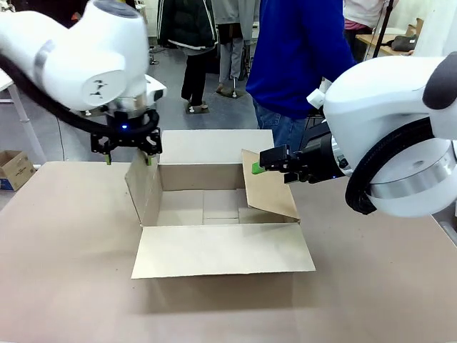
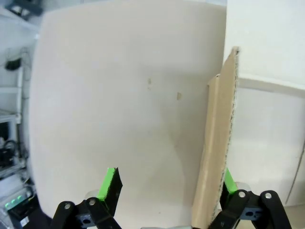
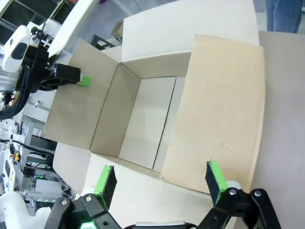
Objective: Pack the gift set into the box.
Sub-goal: Place both hands on the side flaps of the Package Box and spread them outward.
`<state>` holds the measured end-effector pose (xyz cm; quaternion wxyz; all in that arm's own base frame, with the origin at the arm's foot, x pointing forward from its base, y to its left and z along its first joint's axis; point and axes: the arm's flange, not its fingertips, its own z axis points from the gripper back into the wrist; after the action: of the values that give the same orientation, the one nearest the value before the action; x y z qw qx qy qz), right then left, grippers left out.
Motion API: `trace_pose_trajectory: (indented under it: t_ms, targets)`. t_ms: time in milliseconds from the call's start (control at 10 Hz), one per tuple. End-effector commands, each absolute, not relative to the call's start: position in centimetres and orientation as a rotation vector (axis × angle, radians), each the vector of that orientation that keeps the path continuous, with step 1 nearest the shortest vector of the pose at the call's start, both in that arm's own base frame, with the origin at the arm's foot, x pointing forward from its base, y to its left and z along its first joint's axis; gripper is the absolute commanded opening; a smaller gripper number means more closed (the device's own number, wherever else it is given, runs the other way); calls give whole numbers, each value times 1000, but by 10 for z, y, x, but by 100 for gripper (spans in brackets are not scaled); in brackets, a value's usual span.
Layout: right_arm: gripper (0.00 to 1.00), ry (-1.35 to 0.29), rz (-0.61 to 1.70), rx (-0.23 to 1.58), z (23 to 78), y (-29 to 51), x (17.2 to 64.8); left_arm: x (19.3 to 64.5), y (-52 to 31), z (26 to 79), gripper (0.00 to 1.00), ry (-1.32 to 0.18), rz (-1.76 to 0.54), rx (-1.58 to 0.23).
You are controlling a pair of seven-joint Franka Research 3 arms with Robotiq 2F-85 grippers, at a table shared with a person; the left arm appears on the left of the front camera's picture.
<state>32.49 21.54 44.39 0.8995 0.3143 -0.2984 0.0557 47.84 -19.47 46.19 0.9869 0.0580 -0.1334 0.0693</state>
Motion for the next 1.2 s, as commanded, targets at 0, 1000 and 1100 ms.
trace_pose_trajectory:
  t_ms: [0, 1000, 1100]
  targets:
    - [100, -631, 101, 652, 443, 216, 324, 464, -153, 459, 100, -246, 73, -22]
    - [100, -547, 118, 531, 468, 240, 343, 480, -114, 430, 100, -204, 52, -178]
    - [100, -458, 116, 410, 490, 259, 357, 480, -114, 430, 100, -204, 52, -178]
